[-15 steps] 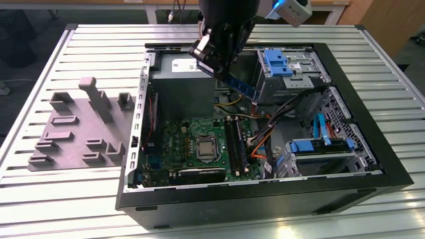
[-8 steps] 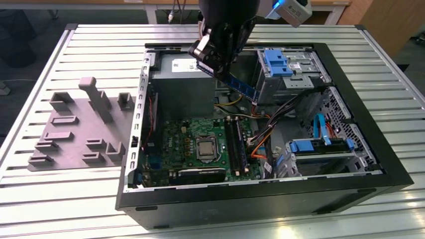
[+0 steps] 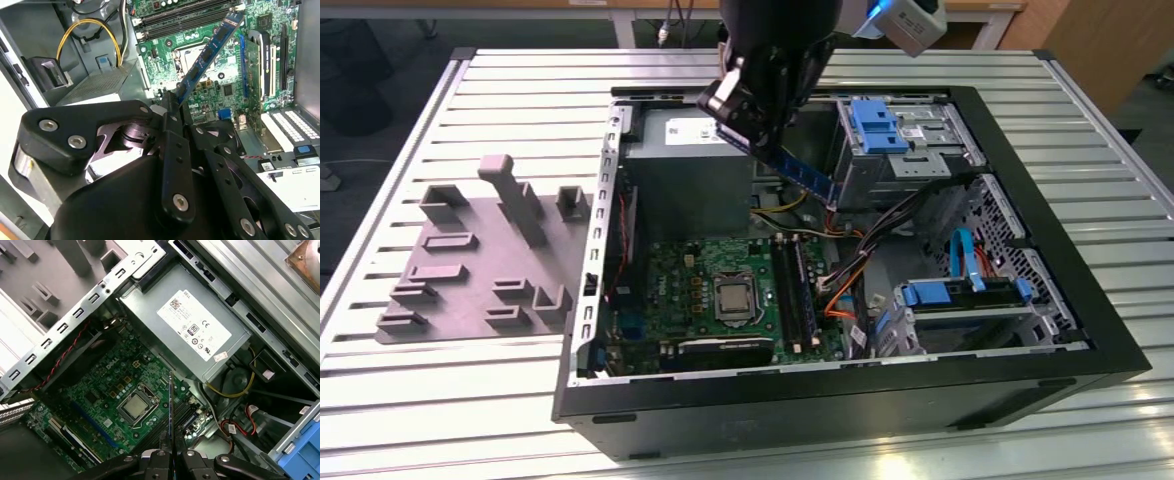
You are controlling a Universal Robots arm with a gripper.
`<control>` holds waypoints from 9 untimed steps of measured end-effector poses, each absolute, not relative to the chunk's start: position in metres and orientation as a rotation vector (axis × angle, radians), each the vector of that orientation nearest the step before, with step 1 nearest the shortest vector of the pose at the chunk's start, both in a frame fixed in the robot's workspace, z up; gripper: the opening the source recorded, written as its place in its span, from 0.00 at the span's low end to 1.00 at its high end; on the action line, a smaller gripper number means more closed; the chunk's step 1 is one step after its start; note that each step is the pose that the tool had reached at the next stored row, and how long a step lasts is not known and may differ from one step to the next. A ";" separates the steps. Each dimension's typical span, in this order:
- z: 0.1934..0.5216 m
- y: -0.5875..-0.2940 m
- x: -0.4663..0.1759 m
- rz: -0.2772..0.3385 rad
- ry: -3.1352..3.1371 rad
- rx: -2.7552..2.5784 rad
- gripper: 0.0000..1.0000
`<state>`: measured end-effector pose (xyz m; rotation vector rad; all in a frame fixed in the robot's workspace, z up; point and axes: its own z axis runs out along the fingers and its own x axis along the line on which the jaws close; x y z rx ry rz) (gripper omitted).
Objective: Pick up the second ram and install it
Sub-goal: 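Insert the second ram into the second slot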
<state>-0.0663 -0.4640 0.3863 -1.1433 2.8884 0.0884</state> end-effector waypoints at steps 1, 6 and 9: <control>0.386 -0.464 -0.066 0.088 2.895 -1.126 0.14; 0.386 -0.464 -0.066 0.086 2.934 -1.013 0.14; 0.386 -0.464 -0.066 0.085 2.936 -1.006 0.14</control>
